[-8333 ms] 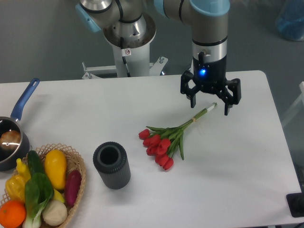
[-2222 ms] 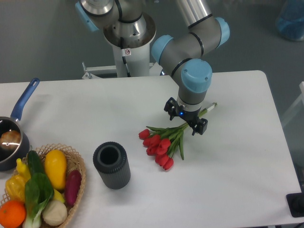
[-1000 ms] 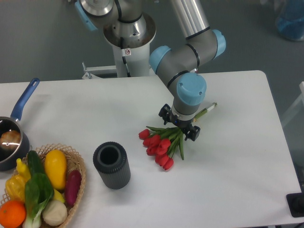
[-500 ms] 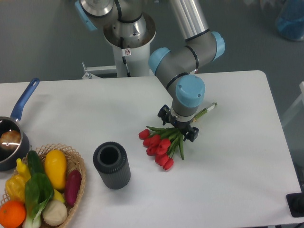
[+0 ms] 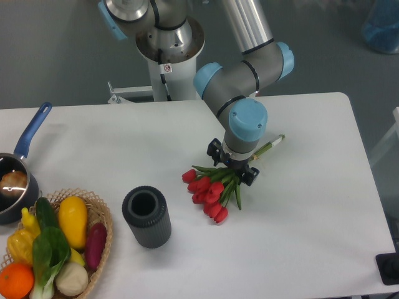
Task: Pick up the flowers from the table
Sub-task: 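Close the gripper on the tulip stems, then lift the gripped red tulips up off the table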
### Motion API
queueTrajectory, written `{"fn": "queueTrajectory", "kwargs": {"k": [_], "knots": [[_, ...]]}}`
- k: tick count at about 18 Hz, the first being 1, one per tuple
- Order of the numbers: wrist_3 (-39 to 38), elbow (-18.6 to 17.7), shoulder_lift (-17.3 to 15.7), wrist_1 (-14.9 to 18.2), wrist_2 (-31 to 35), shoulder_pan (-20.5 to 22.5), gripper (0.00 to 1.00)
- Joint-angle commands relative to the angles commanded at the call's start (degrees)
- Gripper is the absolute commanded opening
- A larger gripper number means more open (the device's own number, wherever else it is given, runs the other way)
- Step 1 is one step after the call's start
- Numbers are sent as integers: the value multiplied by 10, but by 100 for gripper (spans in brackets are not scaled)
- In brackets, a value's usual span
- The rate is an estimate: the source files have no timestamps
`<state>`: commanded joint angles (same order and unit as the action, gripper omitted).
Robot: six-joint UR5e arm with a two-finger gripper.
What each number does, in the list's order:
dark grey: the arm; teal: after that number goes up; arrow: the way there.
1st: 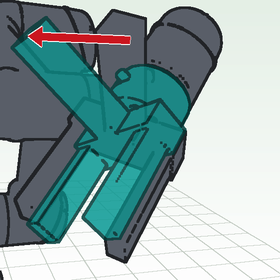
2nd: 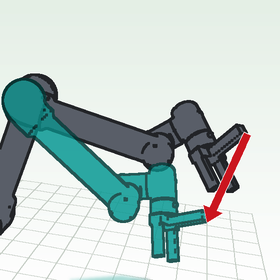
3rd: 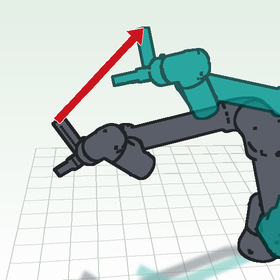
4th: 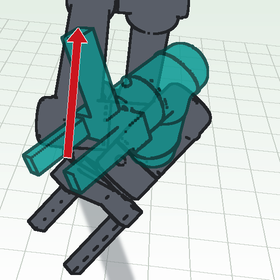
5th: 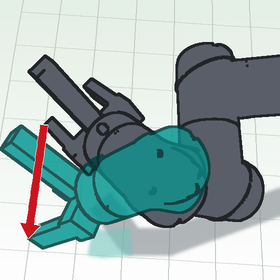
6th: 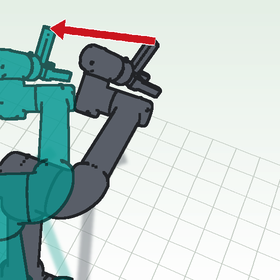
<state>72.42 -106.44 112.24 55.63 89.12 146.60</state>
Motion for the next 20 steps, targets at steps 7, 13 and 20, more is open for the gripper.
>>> {"fn": "queueTrajectory", "kwargs": {"k": [7, 13, 20], "knots": [[2, 3, 0, 0, 0, 0, 32], [2, 15, -6, 1, -1, 1, 32], [3, 44, -24, 6, -4, 4, 32]]}}
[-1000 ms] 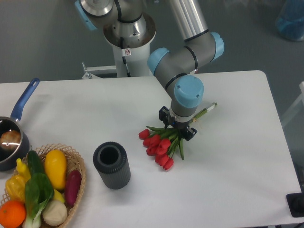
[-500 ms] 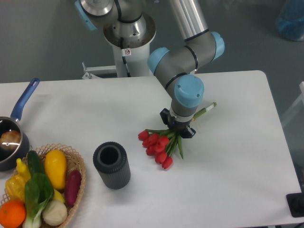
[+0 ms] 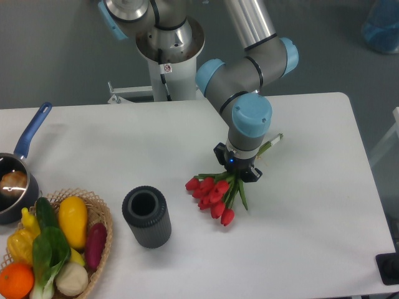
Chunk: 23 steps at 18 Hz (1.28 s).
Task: Pick up the flowers from the table
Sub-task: 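Lift the gripped red tulips up off the table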
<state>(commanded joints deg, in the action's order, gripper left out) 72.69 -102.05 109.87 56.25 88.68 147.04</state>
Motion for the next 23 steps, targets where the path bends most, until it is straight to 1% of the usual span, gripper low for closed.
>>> {"fn": "queueTrajectory", "kwargs": {"k": [3, 6, 12, 14, 16, 18, 21, 23], "knots": [[0, 10, -6, 0, -4, 1, 32], [-1, 21, -16, 0, -27, 4, 32], [-1, 33, -27, 0, -48, 11, 32], [-1, 40, -33, -1, -78, 20, 32], [-1, 53, -42, 0, -130, 39, 32], [-1, 55, -49, -1, -145, 48, 32], [-2, 65, -53, -2, -199, 62, 32], [-4, 72, -58, -2, -212, 70, 32]]}}
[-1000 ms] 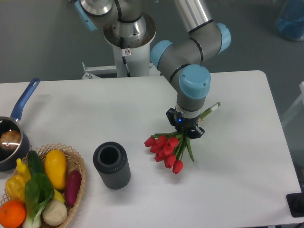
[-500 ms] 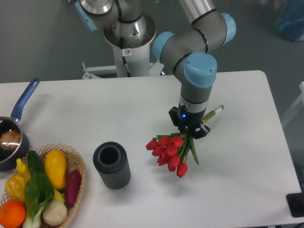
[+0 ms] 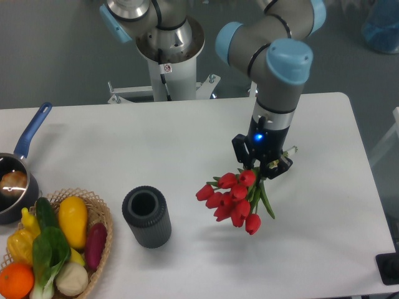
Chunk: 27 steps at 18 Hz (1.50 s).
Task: Pick up the flowers from the table
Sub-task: 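Lift the gripped red tulips up off the table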
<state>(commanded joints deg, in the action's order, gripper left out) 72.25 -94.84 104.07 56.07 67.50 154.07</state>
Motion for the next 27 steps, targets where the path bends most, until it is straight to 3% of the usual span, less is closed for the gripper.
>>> {"fn": "queueTrajectory", "kwargs": {"k": [8, 27], "knots": [[-3, 23, -11, 1, -98, 39, 32], [-3, 22, -28, 1, -170, 83, 32]]}}
